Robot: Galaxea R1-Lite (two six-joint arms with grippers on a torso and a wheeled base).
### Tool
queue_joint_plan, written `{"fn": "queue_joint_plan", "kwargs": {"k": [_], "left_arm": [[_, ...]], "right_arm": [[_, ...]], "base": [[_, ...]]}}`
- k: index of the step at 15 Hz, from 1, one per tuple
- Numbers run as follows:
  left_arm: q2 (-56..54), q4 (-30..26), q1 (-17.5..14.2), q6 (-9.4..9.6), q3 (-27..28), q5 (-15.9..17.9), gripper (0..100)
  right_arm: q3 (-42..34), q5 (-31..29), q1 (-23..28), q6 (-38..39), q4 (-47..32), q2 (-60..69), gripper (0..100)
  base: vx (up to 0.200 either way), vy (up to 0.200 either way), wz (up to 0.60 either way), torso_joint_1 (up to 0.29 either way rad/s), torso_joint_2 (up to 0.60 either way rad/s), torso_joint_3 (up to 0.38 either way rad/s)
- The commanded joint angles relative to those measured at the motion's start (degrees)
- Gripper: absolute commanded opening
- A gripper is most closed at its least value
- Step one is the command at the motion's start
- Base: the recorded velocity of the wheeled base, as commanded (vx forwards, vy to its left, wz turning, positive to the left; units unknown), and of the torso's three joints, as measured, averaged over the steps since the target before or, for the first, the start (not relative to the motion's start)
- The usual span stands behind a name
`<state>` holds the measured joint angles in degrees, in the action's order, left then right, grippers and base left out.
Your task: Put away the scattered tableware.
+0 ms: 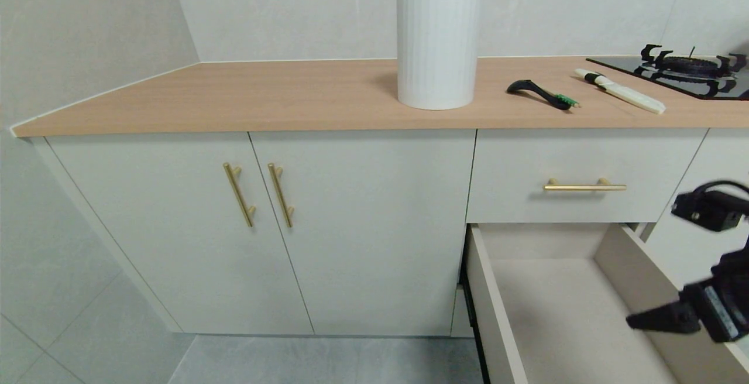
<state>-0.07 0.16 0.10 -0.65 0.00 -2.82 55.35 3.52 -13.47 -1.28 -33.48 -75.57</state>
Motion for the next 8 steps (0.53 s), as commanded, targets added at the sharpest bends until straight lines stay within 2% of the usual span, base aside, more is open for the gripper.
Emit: {"fn": "queue_joint_plan", "kwargs": {"k": [1, 3, 8], "left_arm": [[0.1, 0.0, 0.0, 0.03, 0.1, -0.1, 100], [0.1, 0.0, 0.0, -0.06, 0.0, 0.0, 100], [0.1, 0.0, 0.0, 0.03, 0.1, 0.0, 100]], "right_arm": [[16.6, 0.1, 0.0, 0.1, -0.2, -0.6, 100], [22.3, 0.1, 0.0, 0.1, 0.0, -4.7, 100], [43.7, -2.1, 0.2, 3.0, 0.9, -20.9, 100]], "base": [[0.000, 0.000, 0.00, 0.000, 0.00, 0.000], [0.000, 0.000, 0.00, 0.000, 0.00, 0.000], [0.000, 0.000, 0.00, 0.000, 0.00, 0.000]]}}
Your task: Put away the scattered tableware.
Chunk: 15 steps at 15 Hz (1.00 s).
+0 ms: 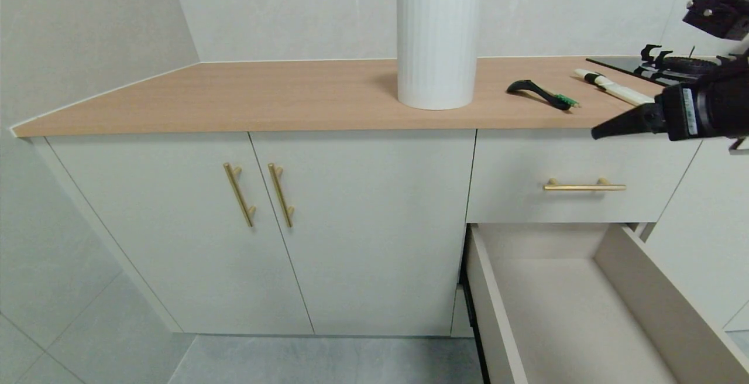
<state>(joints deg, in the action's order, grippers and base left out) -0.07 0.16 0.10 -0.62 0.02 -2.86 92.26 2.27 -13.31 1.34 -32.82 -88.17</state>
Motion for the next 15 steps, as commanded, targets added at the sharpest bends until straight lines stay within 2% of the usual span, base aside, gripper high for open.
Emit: {"fn": "queue_joint_plan", "kwargs": {"k": [1, 4, 6, 9, 15], "left_arm": [[0.1, 0.0, 0.0, 0.01, 0.0, 0.0, 100], [0.1, 0.0, 0.0, 0.01, 0.0, 0.1, 100], [0.1, 0.0, 0.0, 0.01, 0.1, 0.1, 100], [0.1, 0.0, 0.0, -0.08, 0.0, 0.1, 100], [0.1, 0.0, 0.0, 0.01, 0.0, 0.0, 100]], "right_arm": [[10.0, -1.7, 0.0, 0.4, 0.2, -10.4, 100], [18.0, -3.2, 0.0, 0.3, -0.1, -15.3, 100], [22.1, -7.2, 0.0, 0.3, -0.8, -18.7, 100], [22.3, -10.6, 0.0, 0.4, -0.7, -21.6, 100], [22.3, -11.6, 0.0, 1.0, 4.6, -21.4, 100]], "base": [[0.000, 0.000, 0.00, 0.000, 0.00, 0.000], [0.000, 0.000, 0.00, 0.000, 0.00, 0.000], [0.000, 0.000, 0.00, 0.000, 0.00, 0.000], [0.000, 0.000, 0.00, 0.000, 0.00, 0.000], [0.000, 0.000, 0.00, 0.000, 0.00, 0.000]]}}
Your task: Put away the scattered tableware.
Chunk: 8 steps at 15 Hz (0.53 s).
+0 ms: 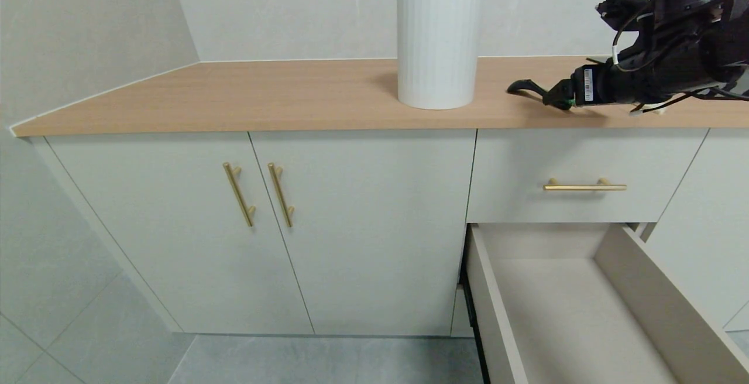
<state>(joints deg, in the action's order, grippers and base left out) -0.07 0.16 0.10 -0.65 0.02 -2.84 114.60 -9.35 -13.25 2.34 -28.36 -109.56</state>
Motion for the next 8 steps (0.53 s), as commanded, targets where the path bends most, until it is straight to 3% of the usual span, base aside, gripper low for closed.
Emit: {"fn": "queue_joint_plan", "kwargs": {"k": [1, 8], "left_arm": [[0.1, 0.0, 0.0, 0.03, 0.0, -0.1, 100], [0.1, 0.0, 0.0, -0.06, 0.0, 0.0, 100]], "right_arm": [[0.0, -0.1, 0.0, 0.0, 0.2, 0.0, 100], [0.0, -1.5, 1.6, 0.1, 1.4, -2.2, 100]], "base": [[0.000, 0.000, 0.00, 0.000, 0.00, 0.000], [0.000, 0.000, 0.00, 0.000, 0.00, 0.000]]}}
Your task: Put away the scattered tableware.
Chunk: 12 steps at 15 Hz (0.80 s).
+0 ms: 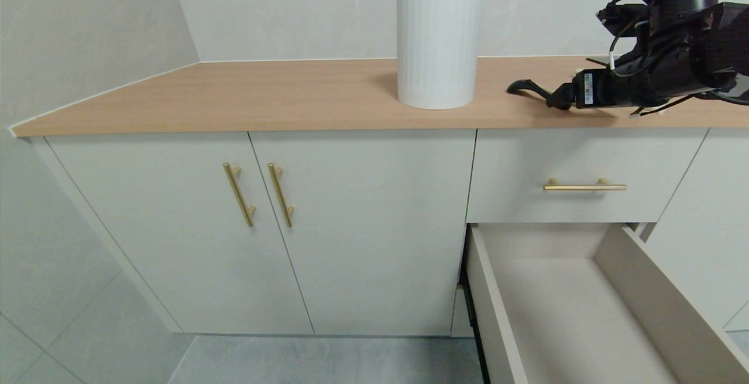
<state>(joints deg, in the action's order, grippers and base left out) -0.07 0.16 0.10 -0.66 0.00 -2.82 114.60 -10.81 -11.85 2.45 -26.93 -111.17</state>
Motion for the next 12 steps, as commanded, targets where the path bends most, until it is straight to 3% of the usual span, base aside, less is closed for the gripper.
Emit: {"fn": "queue_joint_plan", "kwargs": {"k": [1, 6, 7, 12], "left_arm": [[0.1, 0.0, 0.0, -0.04, 0.0, 0.0, 100], [0.1, 0.0, 0.0, 0.04, 0.1, 0.0, 100], [0.1, 0.0, 0.0, 0.04, 0.0, 0.0, 100], [0.1, 0.0, 0.0, 0.04, 0.0, 0.0, 100]], "right_arm": [[0.0, 0.0, 0.2, 0.0, -0.1, -0.7, 100], [0.0, 0.0, 0.4, 0.1, 0.6, -1.5, 100], [0.0, 0.0, 0.4, 0.1, 0.6, -1.5, 0], [0.0, 0.0, 0.4, 0.1, 0.6, -1.2, 0]], "base": [[0.000, 0.000, 0.00, 0.000, 0.00, 0.000], [0.000, 0.000, 0.00, 0.000, 0.00, 0.000], [0.000, 0.000, 0.00, 0.000, 0.00, 0.000], [0.000, 0.000, 0.00, 0.000, 0.00, 0.000]]}}
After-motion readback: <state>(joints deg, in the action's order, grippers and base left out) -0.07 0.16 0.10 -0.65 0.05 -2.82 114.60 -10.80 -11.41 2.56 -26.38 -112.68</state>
